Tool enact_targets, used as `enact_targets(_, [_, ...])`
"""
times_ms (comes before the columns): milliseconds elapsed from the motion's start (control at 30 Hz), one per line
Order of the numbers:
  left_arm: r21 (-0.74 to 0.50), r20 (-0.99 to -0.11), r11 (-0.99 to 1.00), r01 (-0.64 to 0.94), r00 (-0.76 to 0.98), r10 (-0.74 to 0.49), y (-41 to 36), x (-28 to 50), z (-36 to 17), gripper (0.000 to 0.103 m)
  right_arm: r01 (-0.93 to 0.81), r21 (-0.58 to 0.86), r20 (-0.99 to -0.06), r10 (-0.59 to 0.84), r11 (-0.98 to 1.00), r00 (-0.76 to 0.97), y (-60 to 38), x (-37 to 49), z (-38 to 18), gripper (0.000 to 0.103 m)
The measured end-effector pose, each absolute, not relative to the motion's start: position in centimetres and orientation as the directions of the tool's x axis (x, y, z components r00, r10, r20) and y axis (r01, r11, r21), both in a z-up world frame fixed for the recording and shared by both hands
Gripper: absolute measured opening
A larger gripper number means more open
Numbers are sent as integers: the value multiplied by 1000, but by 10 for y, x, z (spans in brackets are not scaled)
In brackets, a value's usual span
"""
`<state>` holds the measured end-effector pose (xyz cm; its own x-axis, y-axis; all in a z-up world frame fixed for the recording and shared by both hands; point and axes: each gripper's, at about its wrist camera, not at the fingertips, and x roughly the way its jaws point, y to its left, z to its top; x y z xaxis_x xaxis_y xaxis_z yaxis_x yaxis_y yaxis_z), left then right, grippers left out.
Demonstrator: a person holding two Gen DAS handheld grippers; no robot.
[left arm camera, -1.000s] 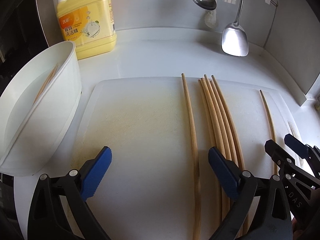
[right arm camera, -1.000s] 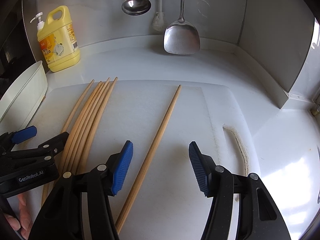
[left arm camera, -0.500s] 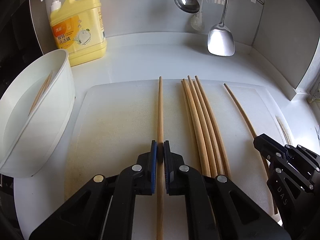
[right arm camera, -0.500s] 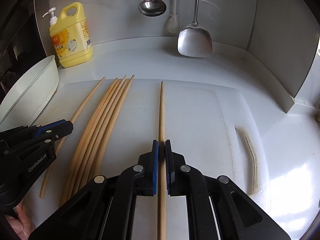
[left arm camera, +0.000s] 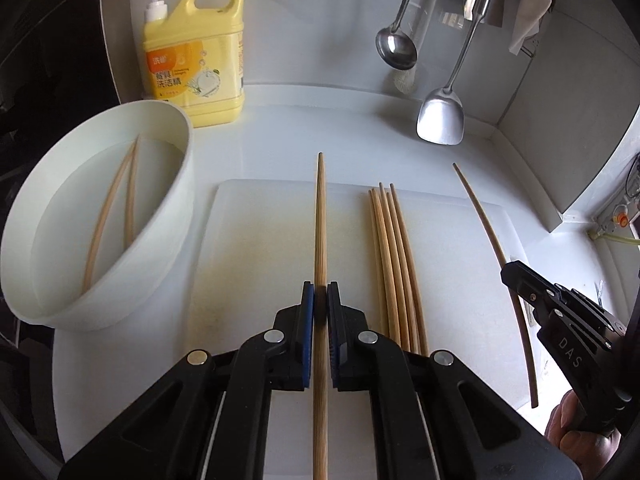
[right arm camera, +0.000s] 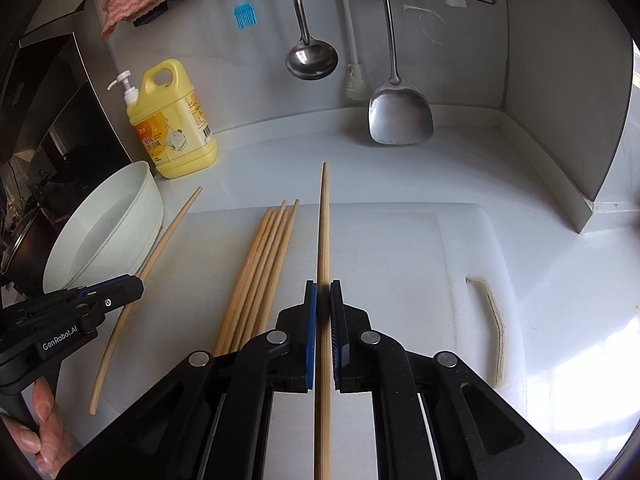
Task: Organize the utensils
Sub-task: 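Carry both held chopsticks over the white water basin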
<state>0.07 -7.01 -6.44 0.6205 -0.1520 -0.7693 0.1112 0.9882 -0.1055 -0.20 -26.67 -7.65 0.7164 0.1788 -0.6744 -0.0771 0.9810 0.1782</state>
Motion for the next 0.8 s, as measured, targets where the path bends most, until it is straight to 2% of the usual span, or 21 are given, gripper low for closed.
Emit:
enact_targets(300, [-127, -721, 991, -40, 689, -65, 18, -18, 1, 7, -241, 184, -635, 302, 953, 711, -199, 6, -10, 6])
enact_targets(533, [-101, -700, 992, -70, 714, -20, 104, 7, 26, 7, -323, 217, -606, 386, 921, 696, -103, 35, 14, 6])
enact_targets(633, [-79, -688, 994, -70, 726, -4, 135, 25, 30, 7, -347, 224, -613, 409, 911, 676, -58, 55, 15, 6])
enact_targets(800, [-87, -730, 995, -43, 683, -34, 176, 61, 8, 7, -334, 259, -633, 421, 906, 650, -5, 85, 2, 6])
